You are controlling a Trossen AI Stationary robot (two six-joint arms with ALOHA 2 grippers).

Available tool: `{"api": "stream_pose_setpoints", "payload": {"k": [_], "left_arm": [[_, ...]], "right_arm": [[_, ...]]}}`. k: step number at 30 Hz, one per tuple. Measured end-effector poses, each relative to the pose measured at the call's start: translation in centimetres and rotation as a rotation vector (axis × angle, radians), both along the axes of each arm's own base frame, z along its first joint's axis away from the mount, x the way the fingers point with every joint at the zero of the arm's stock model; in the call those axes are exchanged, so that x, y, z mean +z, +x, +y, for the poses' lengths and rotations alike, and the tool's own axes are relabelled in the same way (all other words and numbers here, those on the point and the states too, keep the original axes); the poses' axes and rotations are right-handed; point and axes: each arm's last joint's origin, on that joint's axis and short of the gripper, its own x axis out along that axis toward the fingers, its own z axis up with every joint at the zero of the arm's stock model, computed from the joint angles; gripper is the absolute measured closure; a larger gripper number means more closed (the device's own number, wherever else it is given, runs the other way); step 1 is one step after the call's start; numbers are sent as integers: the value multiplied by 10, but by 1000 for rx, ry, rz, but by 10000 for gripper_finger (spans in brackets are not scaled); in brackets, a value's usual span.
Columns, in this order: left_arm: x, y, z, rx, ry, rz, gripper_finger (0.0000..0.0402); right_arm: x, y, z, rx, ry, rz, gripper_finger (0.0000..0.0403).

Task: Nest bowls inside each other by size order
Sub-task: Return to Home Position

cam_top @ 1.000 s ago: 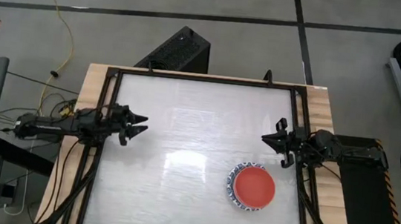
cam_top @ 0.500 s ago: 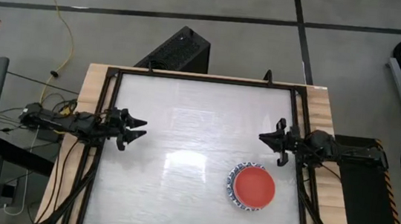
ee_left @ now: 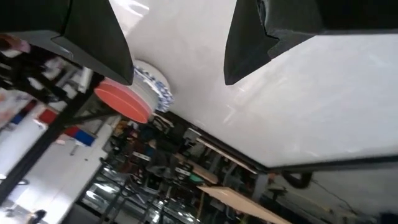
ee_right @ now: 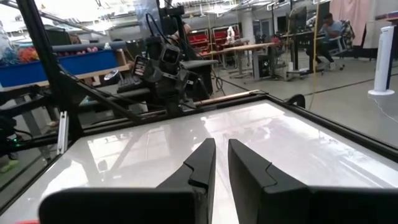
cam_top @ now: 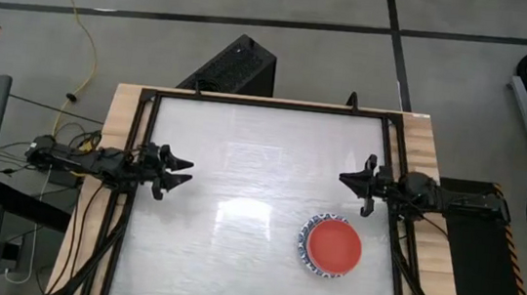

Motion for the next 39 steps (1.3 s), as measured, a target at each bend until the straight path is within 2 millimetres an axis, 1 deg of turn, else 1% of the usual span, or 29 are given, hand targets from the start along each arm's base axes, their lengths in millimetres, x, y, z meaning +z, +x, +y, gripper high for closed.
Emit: {"api": "stream_pose_setpoints", "payload": {"k": [5,15,31,39], "left_arm": [[0,0,-1,-50,3,4,161],[-1,0,-2,-58,52,12,161],[-1,0,-2,-68,42,11,161],[-1,1,-3,-119,48,17,161]], "right_arm": [[0,0,0,0,3,4,337],[-1,0,0,7,25,4,337],[-1,0,1,15,41,4,337],[-1,0,1,15,41,4,337]]}}
